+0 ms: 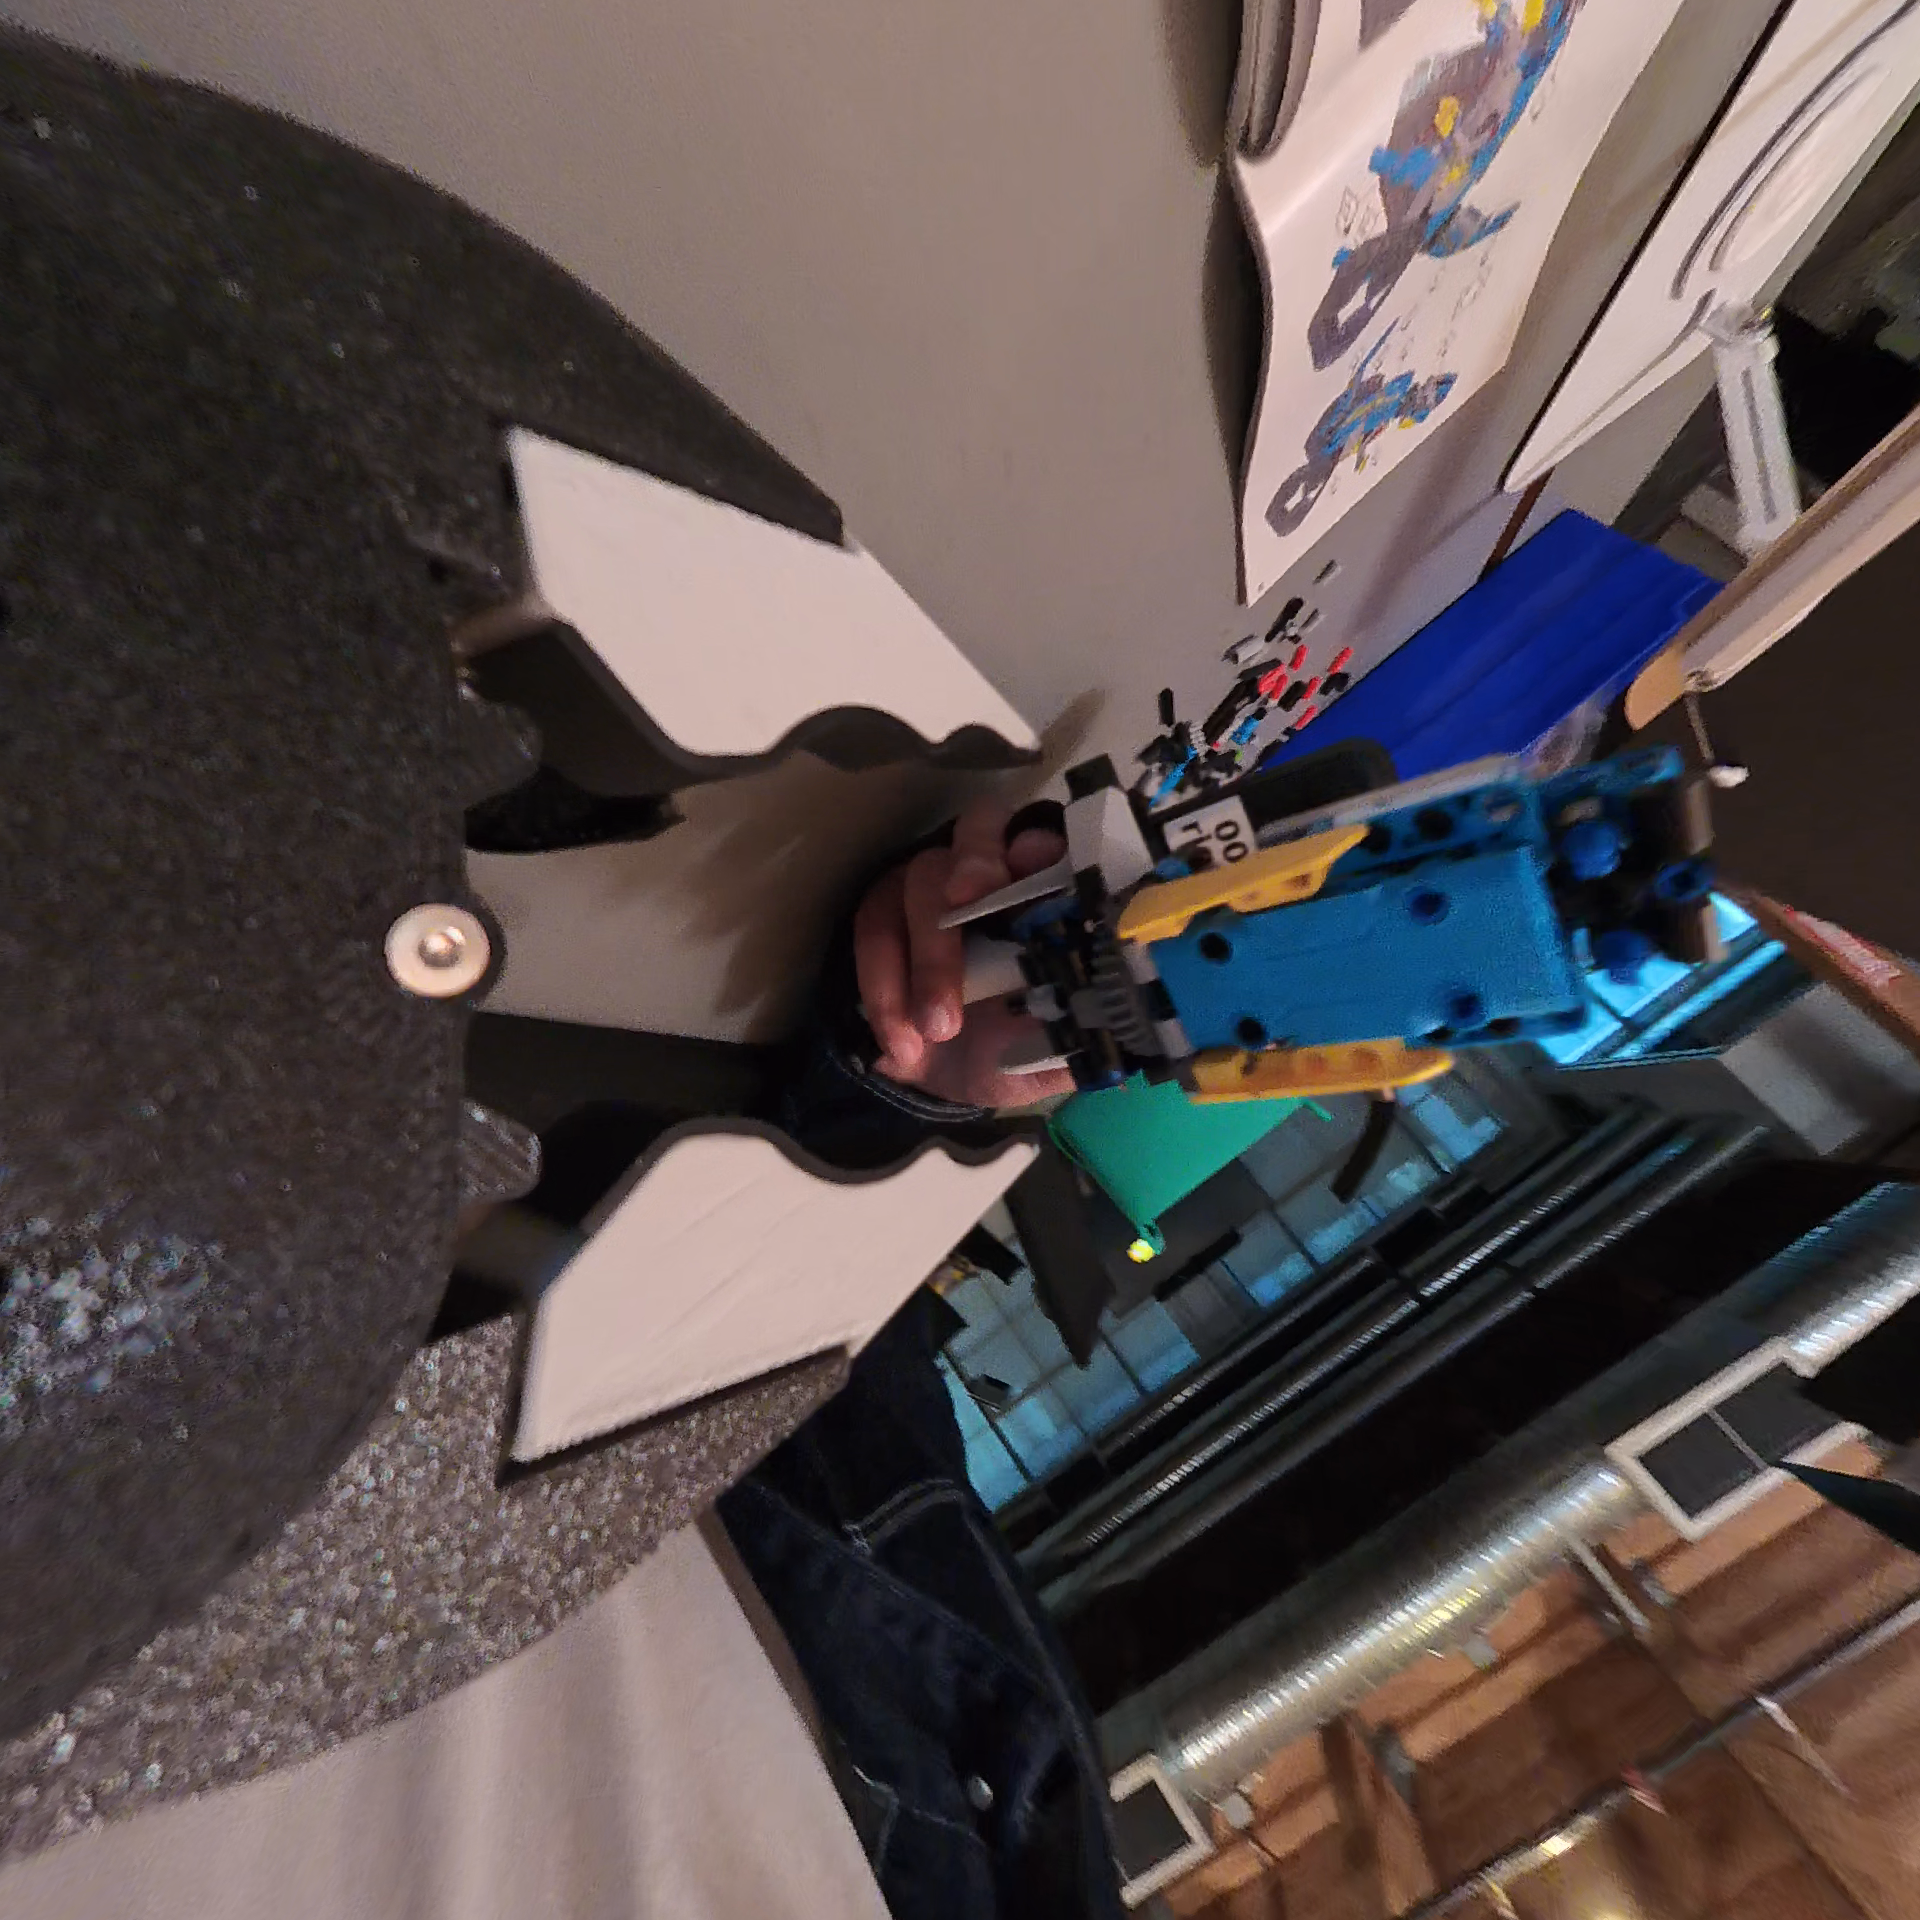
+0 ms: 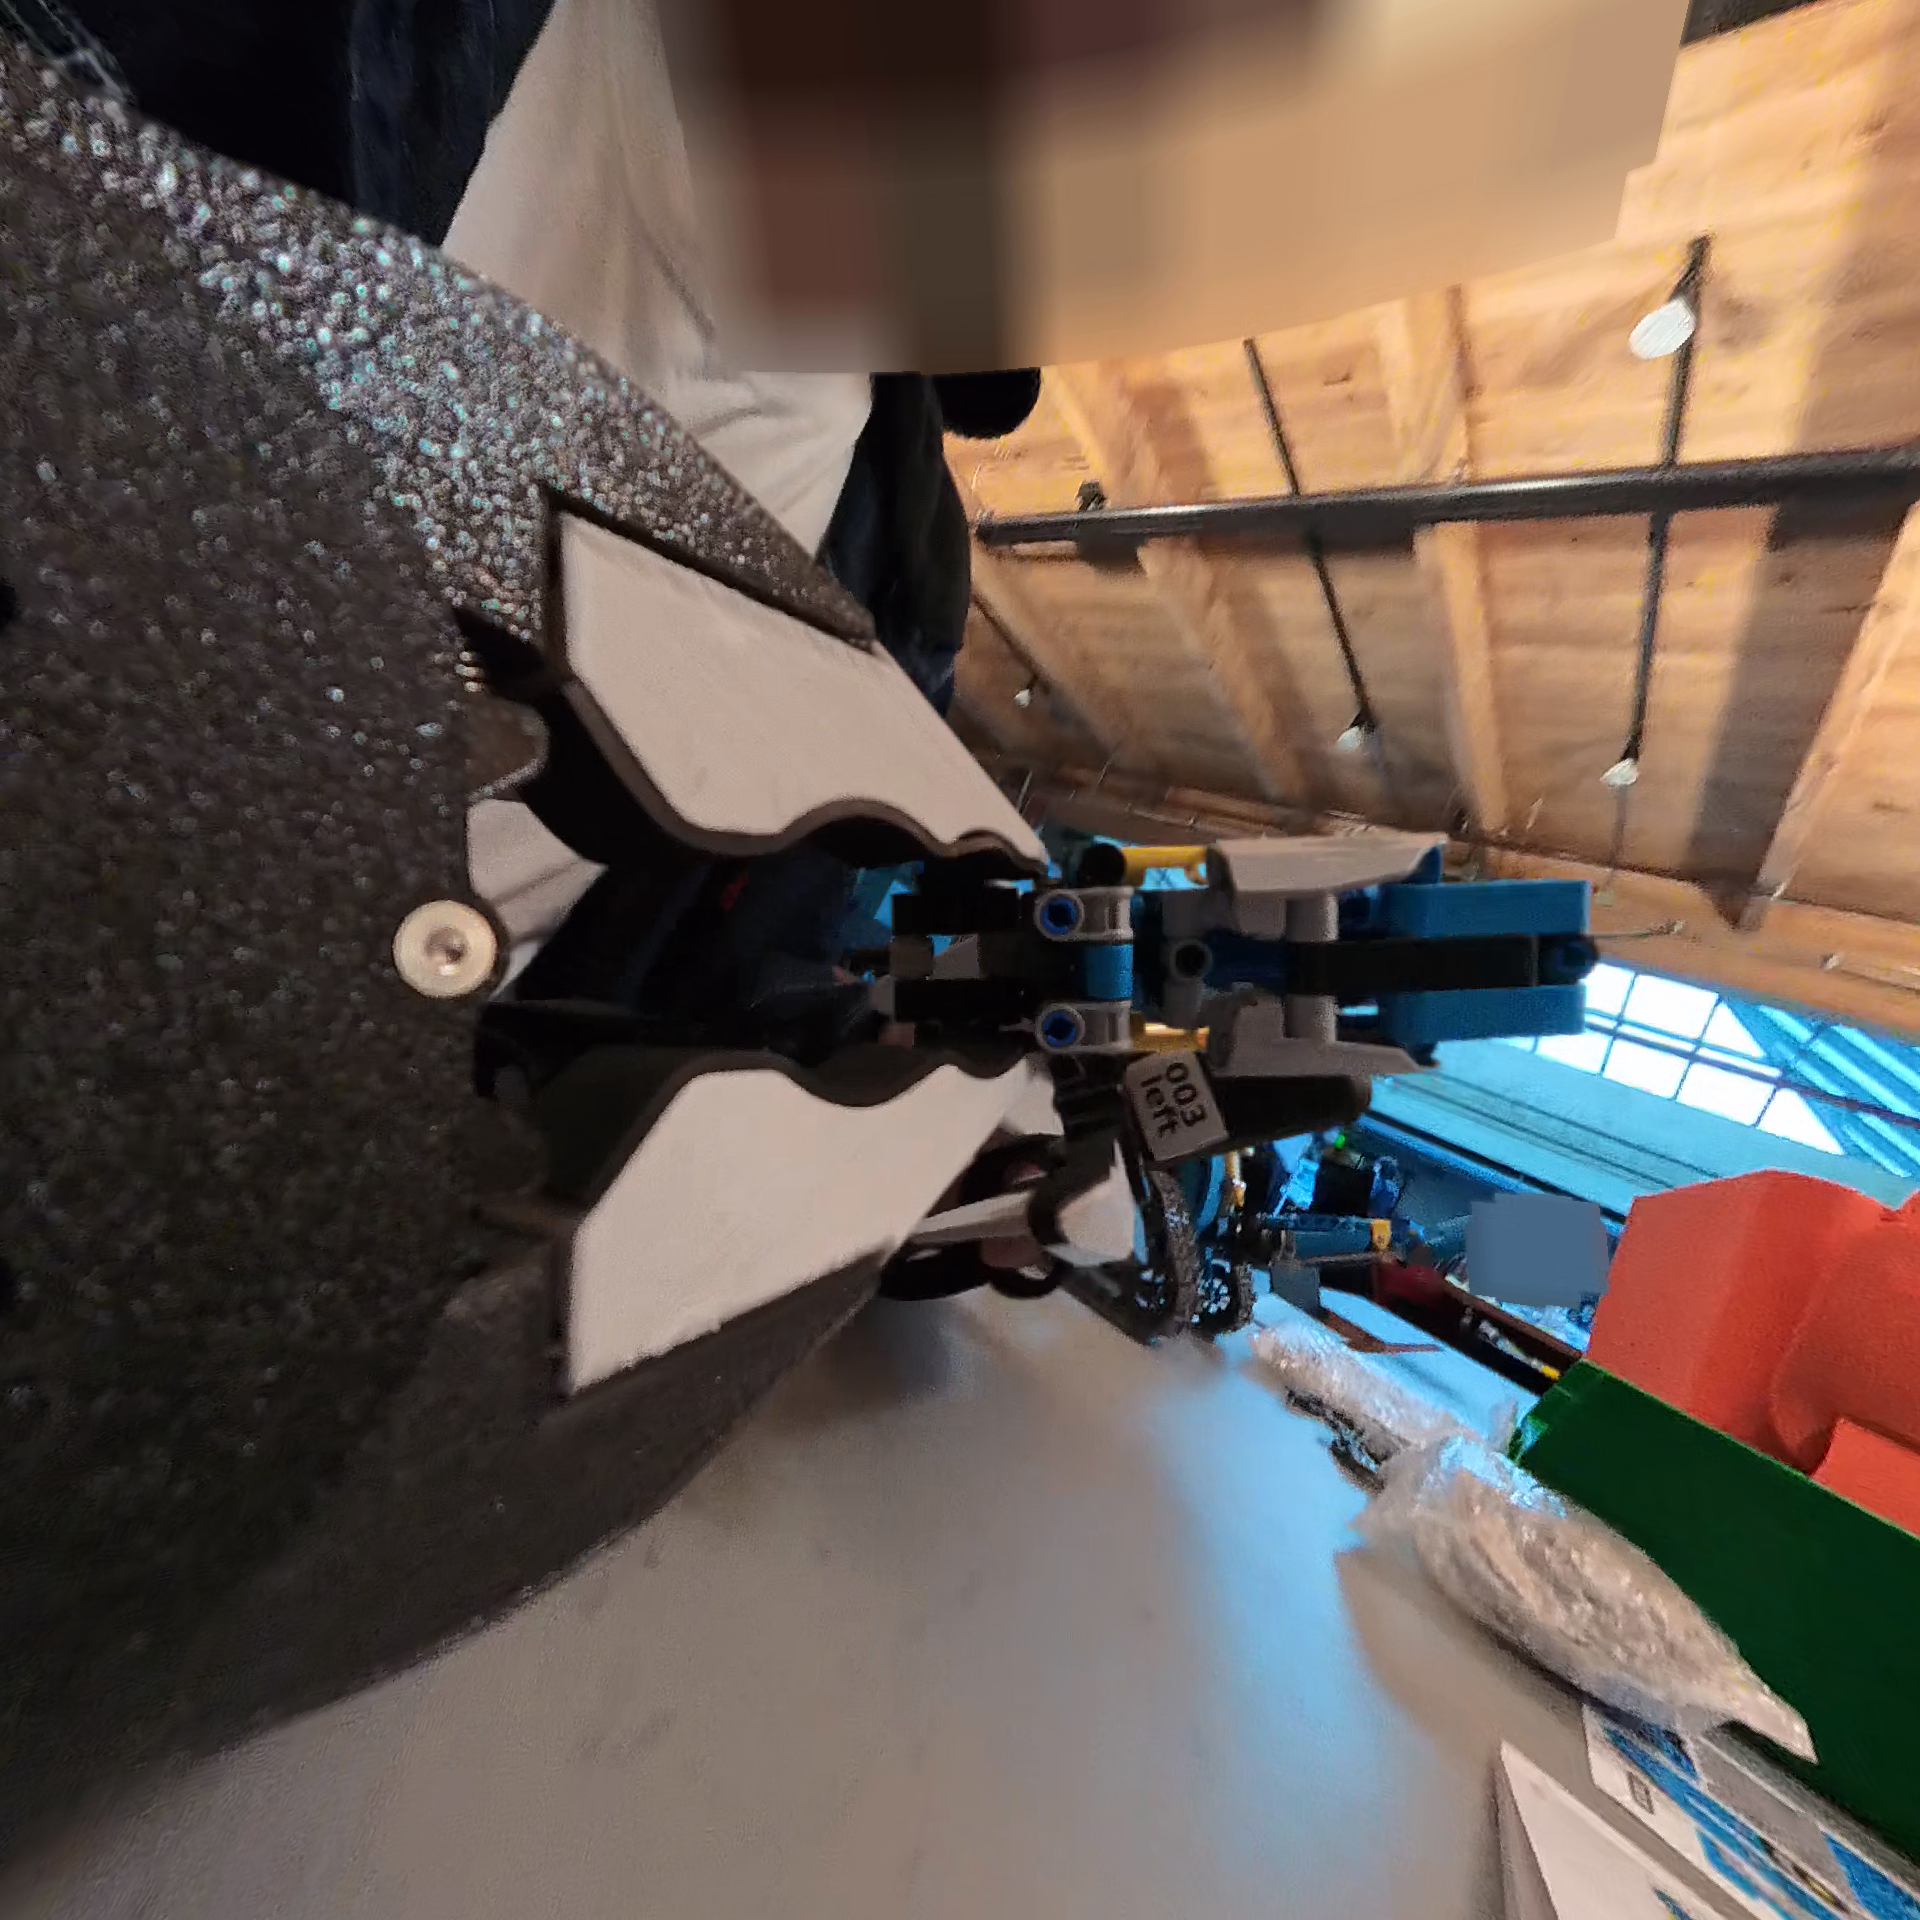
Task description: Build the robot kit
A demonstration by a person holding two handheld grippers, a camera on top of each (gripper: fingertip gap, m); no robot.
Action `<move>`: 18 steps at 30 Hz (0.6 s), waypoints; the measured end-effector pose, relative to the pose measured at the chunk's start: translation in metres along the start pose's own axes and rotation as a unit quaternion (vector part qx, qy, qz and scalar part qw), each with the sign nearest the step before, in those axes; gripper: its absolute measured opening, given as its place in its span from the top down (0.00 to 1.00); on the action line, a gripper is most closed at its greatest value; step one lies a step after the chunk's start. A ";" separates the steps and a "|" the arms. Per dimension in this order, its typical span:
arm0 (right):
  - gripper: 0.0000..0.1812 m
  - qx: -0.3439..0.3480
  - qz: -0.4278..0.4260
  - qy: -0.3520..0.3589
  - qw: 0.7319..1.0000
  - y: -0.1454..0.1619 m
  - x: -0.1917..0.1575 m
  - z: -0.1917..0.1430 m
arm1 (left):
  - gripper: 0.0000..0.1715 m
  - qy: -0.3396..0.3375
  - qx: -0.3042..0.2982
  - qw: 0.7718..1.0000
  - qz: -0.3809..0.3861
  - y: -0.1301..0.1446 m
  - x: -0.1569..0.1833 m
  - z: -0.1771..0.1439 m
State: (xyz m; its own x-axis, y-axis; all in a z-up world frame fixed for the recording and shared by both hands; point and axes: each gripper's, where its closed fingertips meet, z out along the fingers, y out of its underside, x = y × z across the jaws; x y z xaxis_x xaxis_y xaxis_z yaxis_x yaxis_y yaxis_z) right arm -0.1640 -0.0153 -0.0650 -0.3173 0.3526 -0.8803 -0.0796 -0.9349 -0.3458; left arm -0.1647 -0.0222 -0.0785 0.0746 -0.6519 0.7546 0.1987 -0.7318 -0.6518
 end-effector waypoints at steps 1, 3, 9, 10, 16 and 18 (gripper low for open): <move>0.85 0.004 0.002 -0.003 1.000 0.000 0.000 0.001 | 0.63 -0.001 -0.011 1.000 0.008 0.004 0.001 0.003; 0.85 0.004 -0.007 0.013 1.000 0.001 0.004 0.003 | 0.65 0.000 -0.027 1.000 0.013 0.010 0.003 0.007; 0.84 -0.021 -0.103 0.104 0.989 0.005 0.018 0.005 | 0.67 -0.007 -0.010 1.000 0.003 0.005 -0.002 0.004; 0.84 -0.026 -0.120 0.115 0.986 0.005 0.019 0.005 | 0.69 -0.005 -0.009 1.000 -0.002 0.005 -0.002 0.004; 0.84 -0.043 -0.176 0.135 0.974 0.012 0.020 0.013 | 0.75 -0.007 -0.016 1.000 0.006 0.008 -0.002 0.006; 0.84 -0.045 -0.181 0.134 0.973 0.013 0.018 0.014 | 0.75 -0.004 -0.016 1.000 0.007 0.007 0.000 0.005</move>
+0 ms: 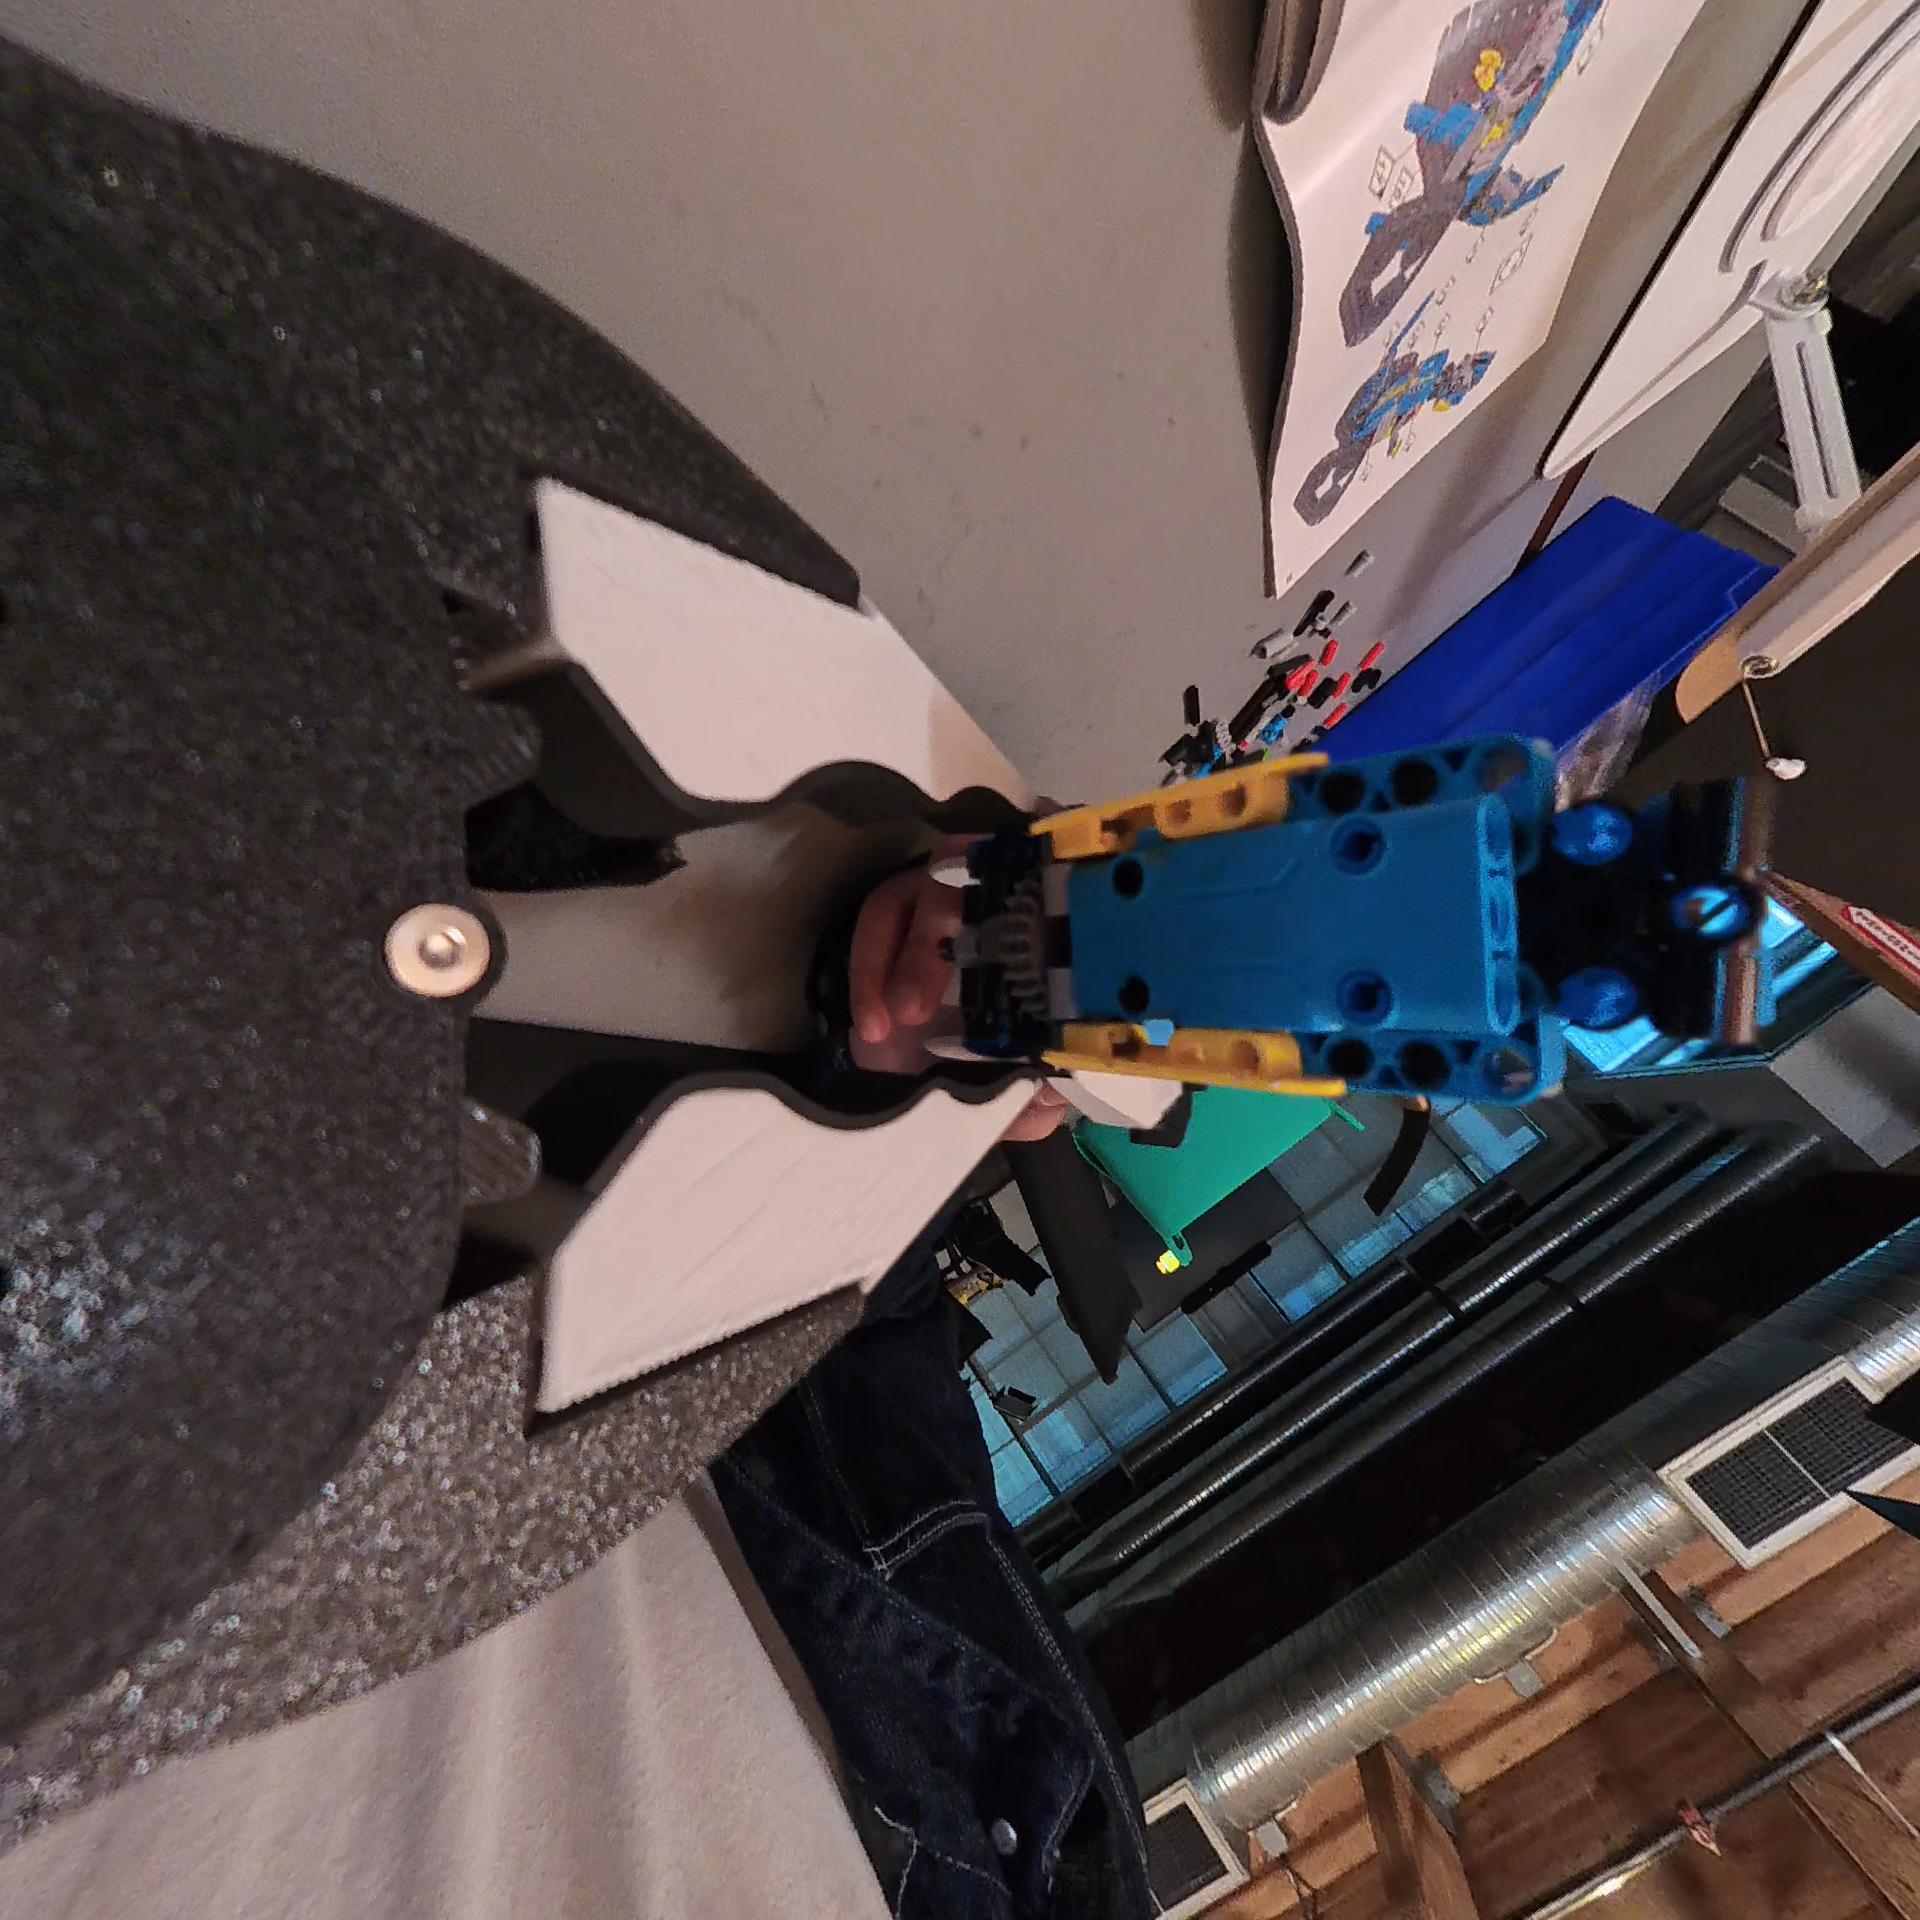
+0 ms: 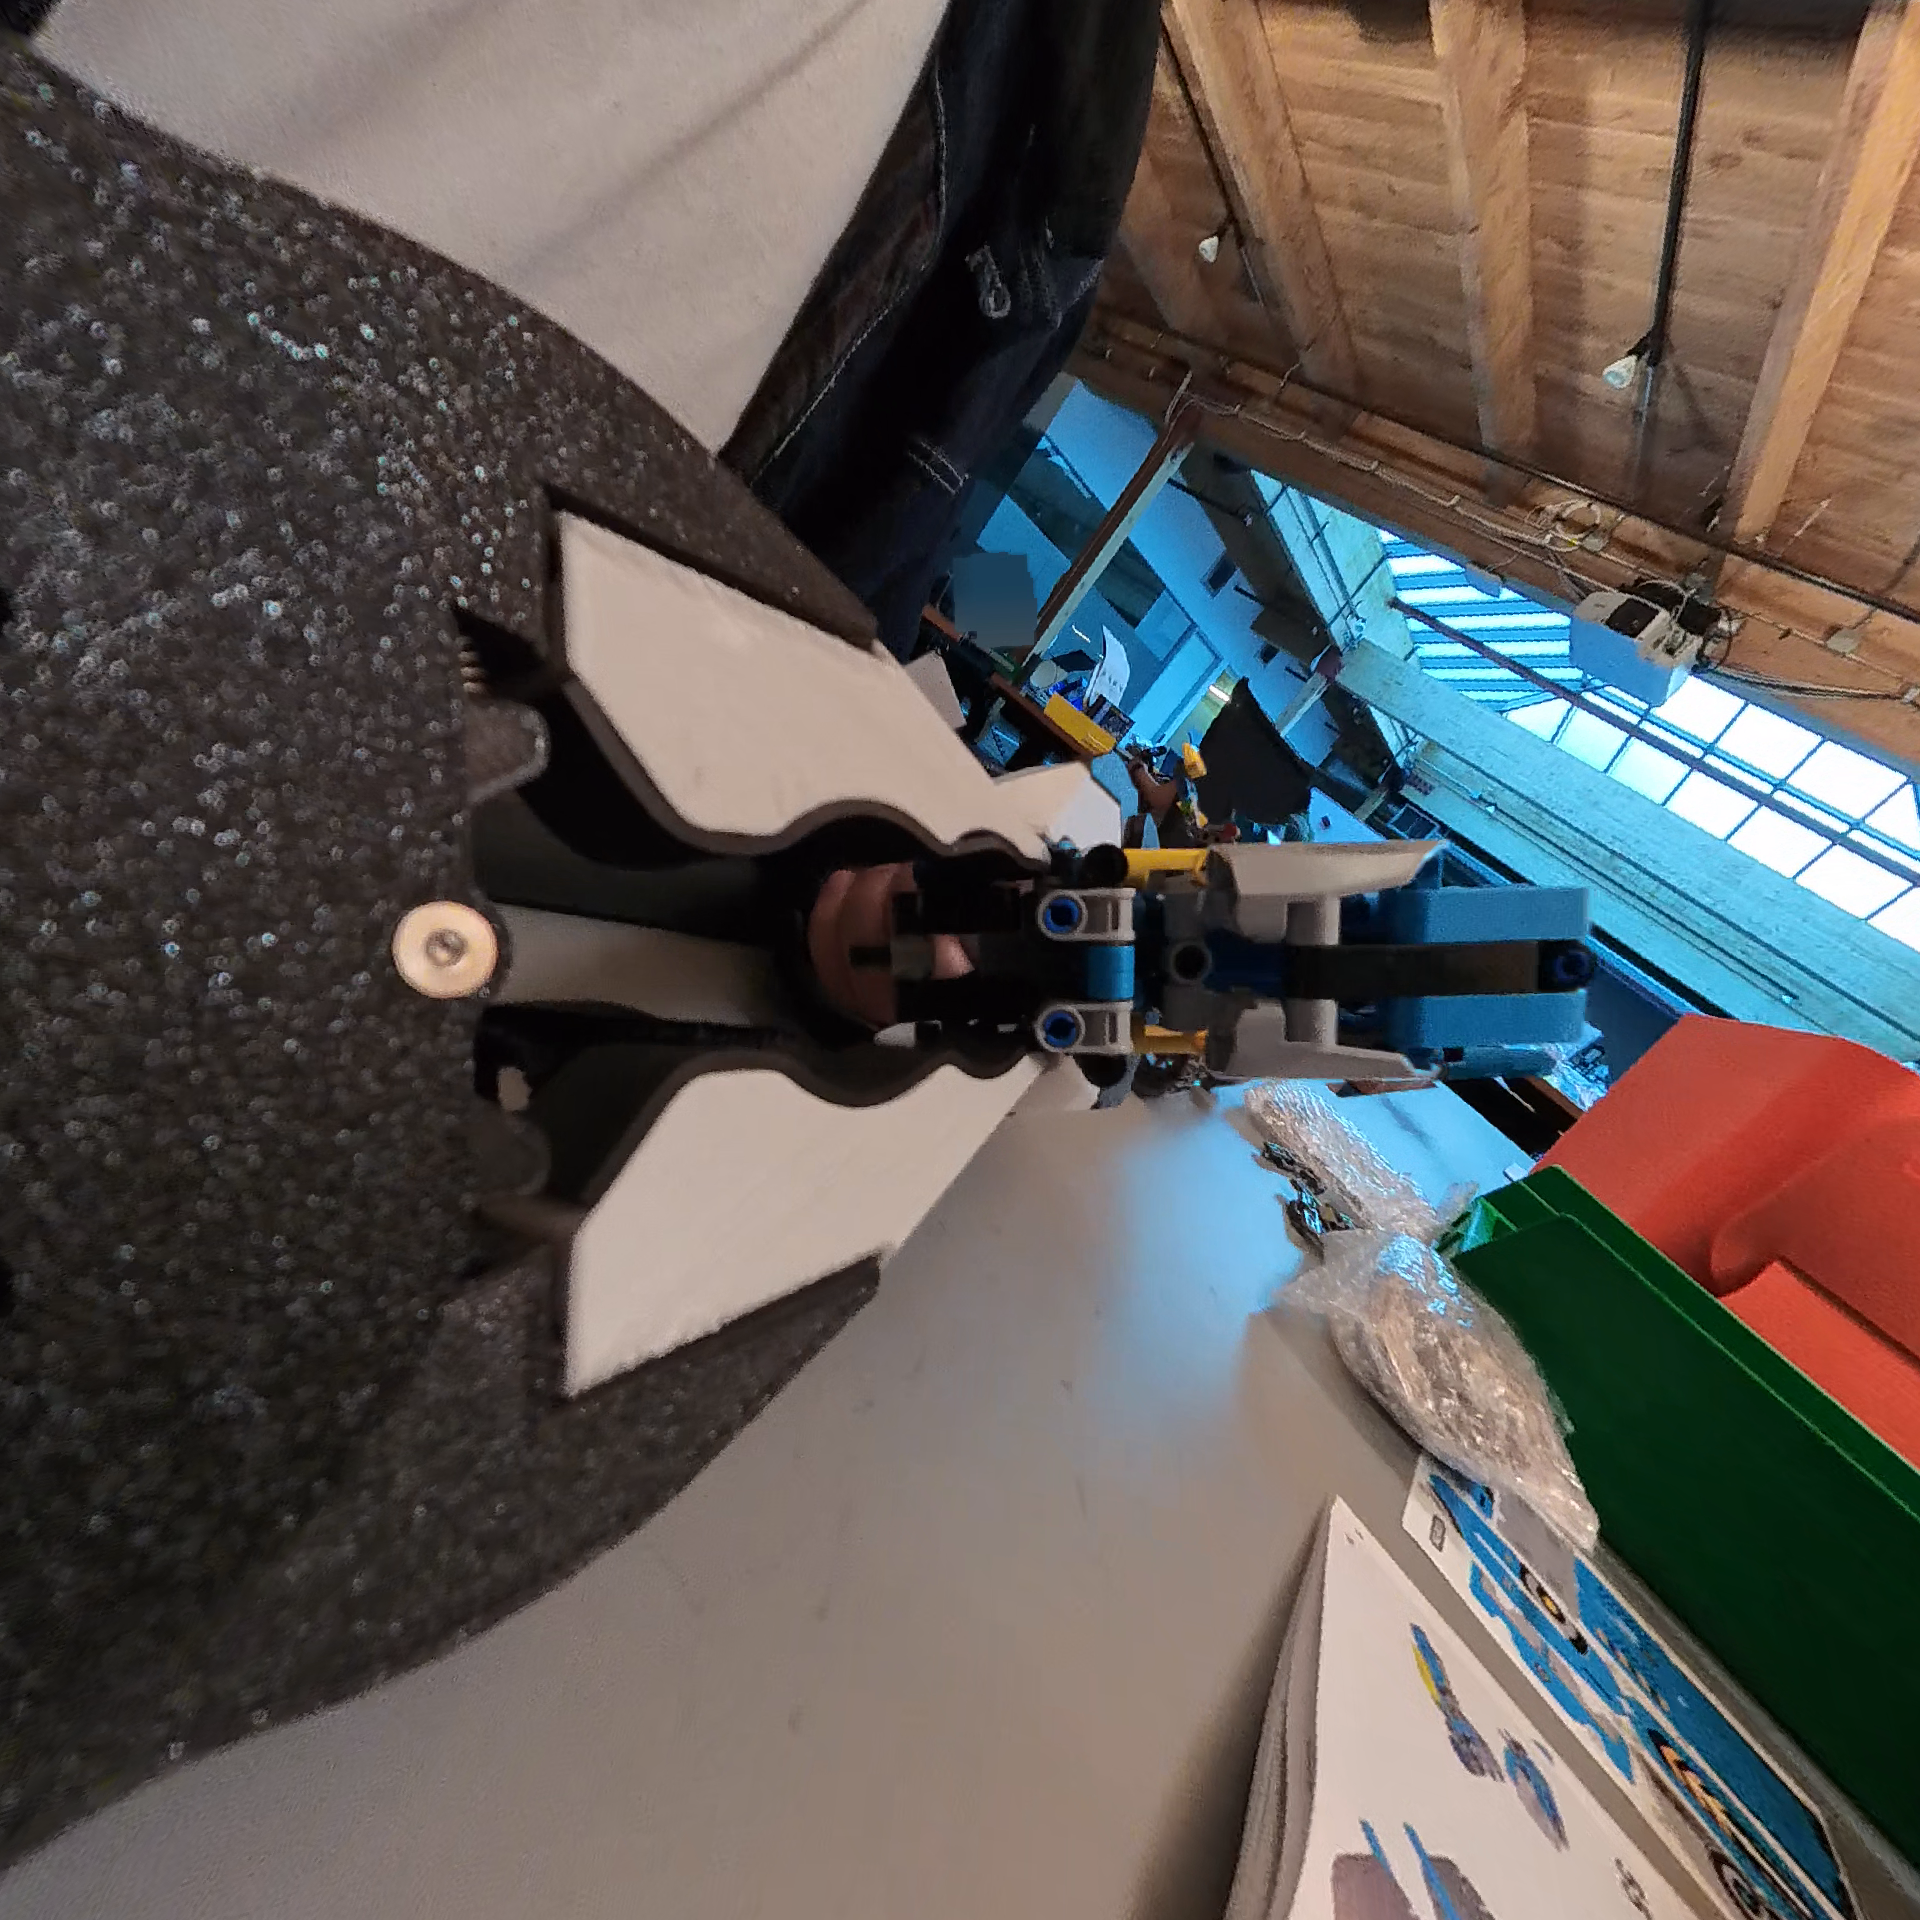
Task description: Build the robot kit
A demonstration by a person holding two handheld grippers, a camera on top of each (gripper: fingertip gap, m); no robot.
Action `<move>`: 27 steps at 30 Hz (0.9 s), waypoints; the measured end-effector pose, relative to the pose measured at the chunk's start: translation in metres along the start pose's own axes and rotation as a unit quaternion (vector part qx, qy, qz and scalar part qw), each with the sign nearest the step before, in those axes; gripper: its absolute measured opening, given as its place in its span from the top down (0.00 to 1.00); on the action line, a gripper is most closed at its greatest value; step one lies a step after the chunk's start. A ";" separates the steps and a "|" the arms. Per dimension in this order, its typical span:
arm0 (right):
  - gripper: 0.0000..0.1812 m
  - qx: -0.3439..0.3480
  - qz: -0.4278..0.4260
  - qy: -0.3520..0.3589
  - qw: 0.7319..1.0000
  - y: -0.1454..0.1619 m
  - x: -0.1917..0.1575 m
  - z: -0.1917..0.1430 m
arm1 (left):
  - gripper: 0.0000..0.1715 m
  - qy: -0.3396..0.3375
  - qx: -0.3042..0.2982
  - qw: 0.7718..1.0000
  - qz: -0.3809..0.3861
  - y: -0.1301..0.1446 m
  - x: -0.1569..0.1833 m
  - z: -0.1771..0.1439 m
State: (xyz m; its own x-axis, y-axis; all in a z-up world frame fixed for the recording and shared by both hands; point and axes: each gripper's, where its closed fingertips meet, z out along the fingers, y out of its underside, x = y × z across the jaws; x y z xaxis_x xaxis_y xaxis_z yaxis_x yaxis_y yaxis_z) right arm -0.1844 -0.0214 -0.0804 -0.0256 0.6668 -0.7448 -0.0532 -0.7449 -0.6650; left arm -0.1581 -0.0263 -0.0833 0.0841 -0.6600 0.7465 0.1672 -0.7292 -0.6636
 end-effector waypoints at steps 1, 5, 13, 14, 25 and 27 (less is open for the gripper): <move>0.84 -0.004 0.003 -0.001 1.000 0.001 0.000 0.000 | 0.75 -0.003 -0.003 1.000 0.004 0.001 0.000 0.000; 0.83 -0.001 -0.021 -0.007 1.000 -0.002 -0.006 -0.003 | 0.76 0.005 -0.008 1.000 0.022 0.001 0.007 0.000; 0.85 -0.079 -0.077 0.088 0.990 0.004 0.012 -0.017 | 0.72 -0.106 -0.035 0.992 0.061 0.010 -0.011 -0.009; 0.85 -0.101 -0.105 0.129 0.981 0.003 0.019 -0.026 | 0.67 -0.131 -0.028 0.989 0.066 0.009 -0.012 -0.018; 0.84 -0.426 -0.271 0.254 0.825 0.081 0.028 -0.090 | 0.60 -0.463 0.133 0.820 0.307 0.003 0.074 -0.228; 0.84 -0.424 -0.267 0.252 0.827 0.087 0.029 -0.088 | 0.60 -0.525 0.164 0.779 0.300 0.006 0.073 -0.283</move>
